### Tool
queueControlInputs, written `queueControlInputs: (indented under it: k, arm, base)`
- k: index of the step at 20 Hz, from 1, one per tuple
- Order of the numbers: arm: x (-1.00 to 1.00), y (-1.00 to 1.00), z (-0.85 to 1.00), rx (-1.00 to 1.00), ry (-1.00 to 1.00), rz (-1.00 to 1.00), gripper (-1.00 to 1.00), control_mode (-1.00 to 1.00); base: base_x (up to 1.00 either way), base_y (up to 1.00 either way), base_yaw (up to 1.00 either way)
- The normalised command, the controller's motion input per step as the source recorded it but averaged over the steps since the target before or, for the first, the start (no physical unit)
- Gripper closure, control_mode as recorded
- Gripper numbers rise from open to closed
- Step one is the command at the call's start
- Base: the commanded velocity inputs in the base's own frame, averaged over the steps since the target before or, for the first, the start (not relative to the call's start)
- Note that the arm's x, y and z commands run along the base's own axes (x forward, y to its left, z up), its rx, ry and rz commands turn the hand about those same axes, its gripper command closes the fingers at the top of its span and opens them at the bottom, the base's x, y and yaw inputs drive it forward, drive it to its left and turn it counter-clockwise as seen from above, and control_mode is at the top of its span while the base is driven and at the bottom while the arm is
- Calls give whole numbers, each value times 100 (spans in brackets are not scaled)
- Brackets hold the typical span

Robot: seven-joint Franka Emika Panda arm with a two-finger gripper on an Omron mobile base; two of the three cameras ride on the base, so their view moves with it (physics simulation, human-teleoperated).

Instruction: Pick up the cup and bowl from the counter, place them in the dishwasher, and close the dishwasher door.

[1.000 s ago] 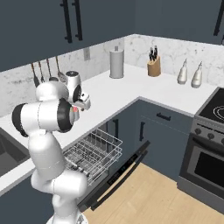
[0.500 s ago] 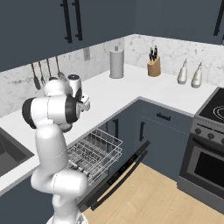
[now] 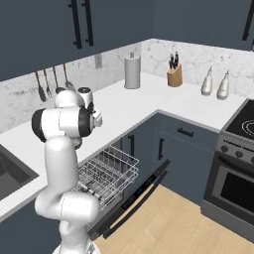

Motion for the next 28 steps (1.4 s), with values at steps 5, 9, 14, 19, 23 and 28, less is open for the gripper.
queueControlInputs:
  k: [5, 9, 14, 19, 23, 28]
  arm:
    - [5, 0, -29, 0, 0, -1, -100, -100]
    - [14, 0, -33, 1, 1, -1, -100, -100]
    - [7, 0, -29, 0, 0, 0, 100, -100]
    - [0, -1, -8, 0, 0, -1, 100, -100]
    - [-5, -14, -1, 0, 0, -6, 100, -100]
    - [-23, -46, 0, 0, 2, -11, 100, -100]
  base:
    - [0, 0, 0]
    - [0, 0, 0]
    - [0, 0, 0]
    - [0, 0, 0]
    - [0, 0, 0]
    - [0, 0, 0]
